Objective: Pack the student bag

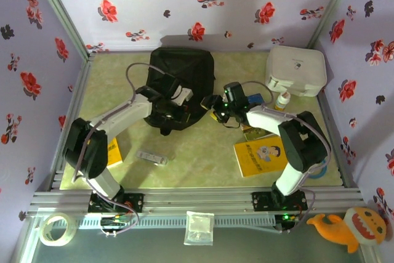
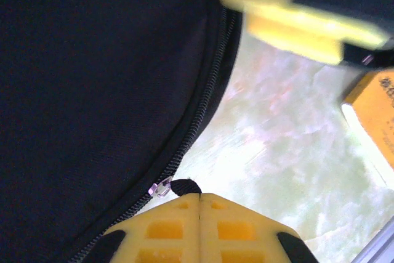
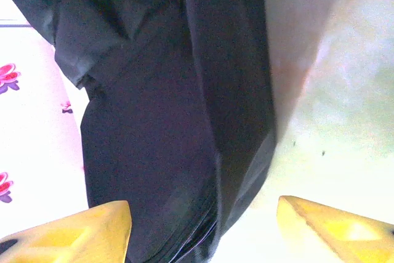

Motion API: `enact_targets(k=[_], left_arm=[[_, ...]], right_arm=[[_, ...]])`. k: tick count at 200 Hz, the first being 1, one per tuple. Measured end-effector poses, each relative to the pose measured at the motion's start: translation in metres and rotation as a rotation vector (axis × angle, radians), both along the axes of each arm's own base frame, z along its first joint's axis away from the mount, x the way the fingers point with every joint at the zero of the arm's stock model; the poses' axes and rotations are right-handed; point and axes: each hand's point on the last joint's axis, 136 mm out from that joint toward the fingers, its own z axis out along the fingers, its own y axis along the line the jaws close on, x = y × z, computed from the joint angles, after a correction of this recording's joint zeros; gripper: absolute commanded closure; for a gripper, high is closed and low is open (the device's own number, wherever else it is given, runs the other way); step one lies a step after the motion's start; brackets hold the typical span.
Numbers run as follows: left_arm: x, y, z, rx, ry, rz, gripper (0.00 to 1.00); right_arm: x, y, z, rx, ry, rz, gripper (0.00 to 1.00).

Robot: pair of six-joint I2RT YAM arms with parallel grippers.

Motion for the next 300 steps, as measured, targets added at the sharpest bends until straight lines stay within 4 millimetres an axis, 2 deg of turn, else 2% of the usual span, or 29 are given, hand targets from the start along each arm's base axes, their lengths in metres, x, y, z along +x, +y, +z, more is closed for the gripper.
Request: enact_targets(k=[23,40,62,95,127,166,192,217,251,274,286,300], left_arm=[[0.001,-0.023,0.001,-0.025,-0.002,-0.044,1.0],[0.002,-0.034,0.001,-0.036,-0.005,-0.061,1.0],[0.001,-0.037,0.002,-0.04,-0.004,-0.068,1.0],[0.0,-0.033,0.0,-0.023,-0.001,-0.069,1.0],[-0.005,-0.016,-0.002,0.029,-0.017,-0.06,1.0],[-0.011,0.026,0.004,0.108,-0.051,-0.012,1.0],[-0.014,0.049,0.0,0.171,-0.064,0.026,1.0],[-0.01,0.065,-0.008,0.218,-0.094,0.069,1.0],[-0.008,0.07,-0.016,0.22,-0.09,0.105,1.0],[-0.008,0.056,-0.013,0.152,-0.087,0.093,1.0],[-0.008,0.046,-0.009,0.109,-0.09,0.081,1.0],[-0.01,0.034,-0.004,0.062,-0.095,0.06,1.0]], right_arm=[[-0.004,0.002,-0.006,0.026,0.035,-0.027,0.42],[-0.002,0.003,-0.006,0.04,0.039,-0.04,0.51],[0.0,0.001,-0.008,0.037,0.043,-0.053,0.67],[0.005,-0.009,-0.015,-0.007,0.04,-0.078,0.79],[0.015,-0.021,-0.015,-0.071,0.016,-0.1,0.83],[0.029,-0.039,-0.012,-0.158,-0.018,-0.131,0.84],[0.041,-0.053,-0.014,-0.215,-0.031,-0.158,0.85],[0.045,-0.061,-0.019,-0.235,-0.022,-0.167,0.82],[0.05,-0.066,-0.015,-0.234,-0.039,-0.18,0.56],[0.042,-0.072,-0.001,-0.201,-0.048,-0.202,0.44],[0.032,-0.073,0.012,-0.17,-0.056,-0.211,0.38],[0.019,-0.07,0.026,-0.131,-0.064,-0.215,0.35]])
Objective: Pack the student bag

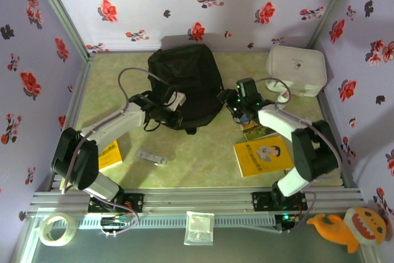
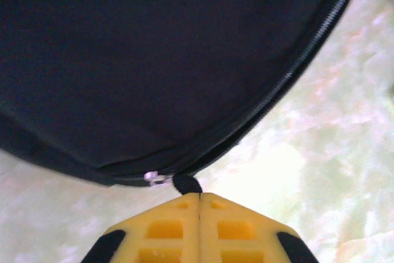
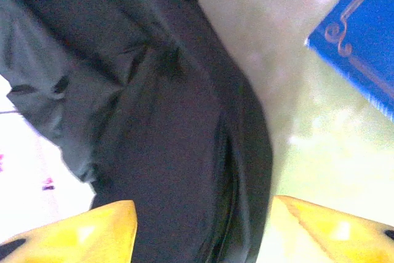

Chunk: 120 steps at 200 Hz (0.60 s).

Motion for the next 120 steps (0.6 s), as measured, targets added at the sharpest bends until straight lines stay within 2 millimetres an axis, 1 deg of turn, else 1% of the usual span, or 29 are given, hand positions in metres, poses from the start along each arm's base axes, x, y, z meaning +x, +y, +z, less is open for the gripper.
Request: enact_targets(k=[11,24,51,78,93,106,120], left_arm=[[-0.003,-0.01,0.004,-0.031,-0.002,-0.02,1.0],[-0.006,-0.021,0.009,-0.066,-0.003,-0.042,1.0],[-0.006,-0.042,0.018,-0.117,-0.013,-0.08,1.0],[-0.007,-0.05,0.014,-0.125,0.0,-0.098,1.0],[-0.007,-0.05,0.012,-0.126,0.006,-0.1,1.0],[-0.007,-0.051,0.012,-0.127,0.006,-0.101,1.0],[-0.008,-0.05,0.012,-0.125,0.008,-0.101,1.0]], right_arm=[[-0.012,0.006,0.007,0.028,0.0,0.005,0.33],[-0.024,0.015,0.009,0.054,0.016,0.01,0.32],[-0.044,0.028,-0.005,0.077,0.086,0.014,0.3],[-0.053,0.037,-0.015,0.084,0.135,0.011,0.3],[-0.054,0.039,-0.022,0.079,0.156,0.007,0.34],[-0.054,0.038,-0.03,0.068,0.174,-0.002,0.39],[-0.053,0.036,-0.038,0.048,0.187,-0.013,0.49]])
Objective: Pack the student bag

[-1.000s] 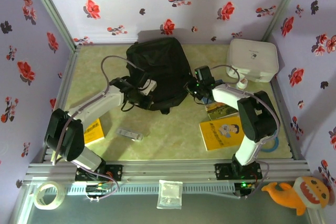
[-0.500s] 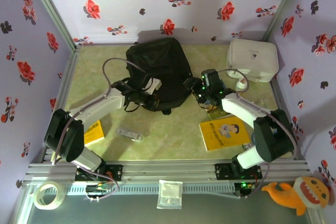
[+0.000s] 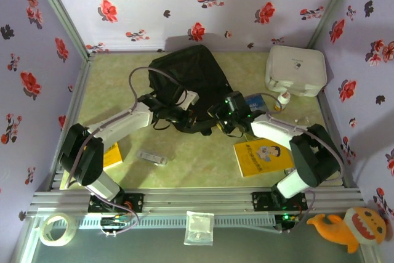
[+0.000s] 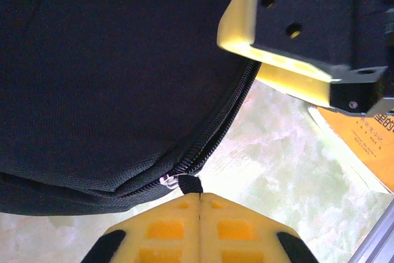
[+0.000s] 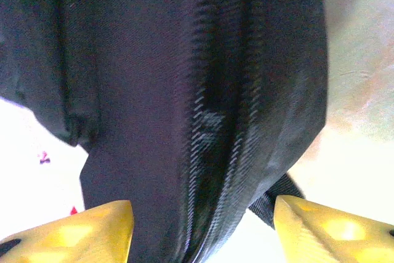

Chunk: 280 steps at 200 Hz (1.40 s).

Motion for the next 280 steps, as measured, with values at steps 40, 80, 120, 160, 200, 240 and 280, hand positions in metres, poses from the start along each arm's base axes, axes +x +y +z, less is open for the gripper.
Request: enact_targets(k=[40,80,120,160,200,240,280], left_arm=[[-0.004,0.009,-0.007,0.051,0.015,0.005,1.0],[-0.007,0.03,-0.019,0.157,0.024,0.021,1.0],[-0.003,0.048,-0.026,0.235,0.015,0.058,1.0],[0.001,0.053,-0.04,0.273,0.037,0.071,1.0],[0.005,0.056,-0.046,0.301,0.033,0.082,1.0],[0.013,0.058,-0.043,0.317,0.003,0.105,1.0],[0.019,0.062,-0.046,0.358,0.002,0.137,1.0]], right_arm=[[0.008,-0.003,-0.007,-0.059,0.006,-0.005,0.7],[0.011,-0.01,-0.008,-0.111,-0.005,-0.009,0.76],[0.012,-0.016,-0.01,-0.143,-0.01,-0.013,0.81],[0.013,-0.018,-0.01,-0.158,-0.015,-0.014,0.87],[0.014,-0.021,-0.011,-0.18,-0.026,-0.011,0.88],[0.016,-0.023,-0.011,-0.193,-0.035,-0.011,0.91],[0.016,-0.026,-0.011,-0.215,-0.04,-0.013,0.92]])
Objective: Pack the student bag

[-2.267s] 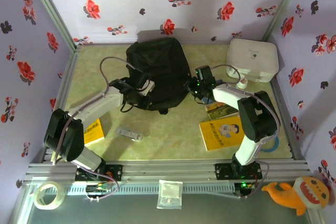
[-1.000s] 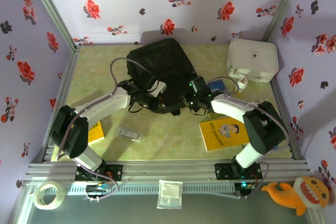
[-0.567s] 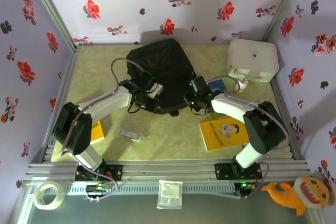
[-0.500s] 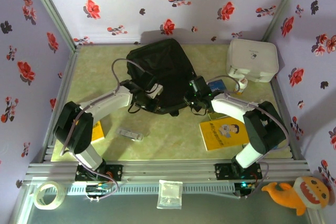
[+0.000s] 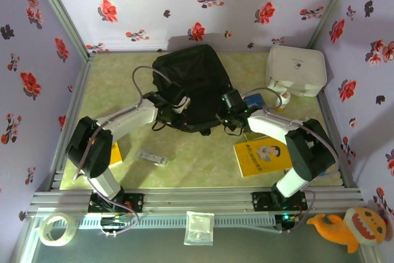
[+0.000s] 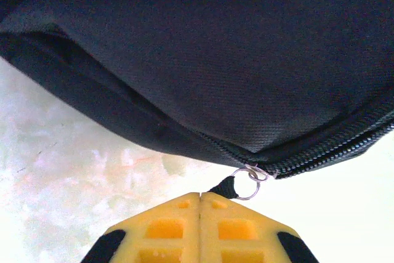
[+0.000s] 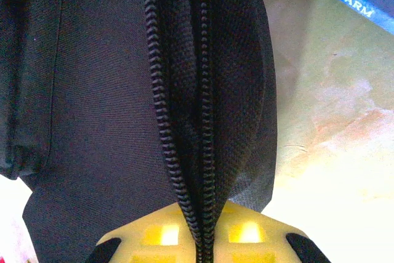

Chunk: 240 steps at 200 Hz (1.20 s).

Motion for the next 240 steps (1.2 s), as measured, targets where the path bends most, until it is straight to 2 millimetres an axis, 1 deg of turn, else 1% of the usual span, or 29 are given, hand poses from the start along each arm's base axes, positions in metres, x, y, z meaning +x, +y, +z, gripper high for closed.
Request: enact_targets(k=[23,55,80,110,143,180,240], left_arm=[[0.002,0.0,0.007,0.005,-0.006,0.018,1.0],[0.0,0.002,0.01,0.008,0.0,0.022,1.0],[0.002,0.003,0.012,0.014,-0.013,0.031,1.0],[0.01,0.002,0.007,0.041,-0.008,0.053,1.0],[0.017,0.003,-0.007,0.091,0.009,0.065,1.0],[0.022,0.004,-0.02,0.13,0.017,0.071,1.0],[0.031,0.003,-0.02,0.131,-0.021,0.081,1.0]], right_arm=[[0.001,-0.001,0.001,-0.007,-0.005,0.001,0.92],[0.001,0.0,0.002,-0.011,-0.007,0.007,0.92],[0.001,-0.001,0.002,-0.012,-0.008,0.008,0.92],[0.003,-0.002,0.001,-0.025,-0.014,0.008,0.92],[0.004,-0.006,-0.005,-0.051,-0.011,-0.005,0.92],[0.005,-0.008,-0.005,-0.063,-0.017,-0.008,0.92],[0.007,-0.01,-0.005,-0.078,-0.026,-0.016,0.93]])
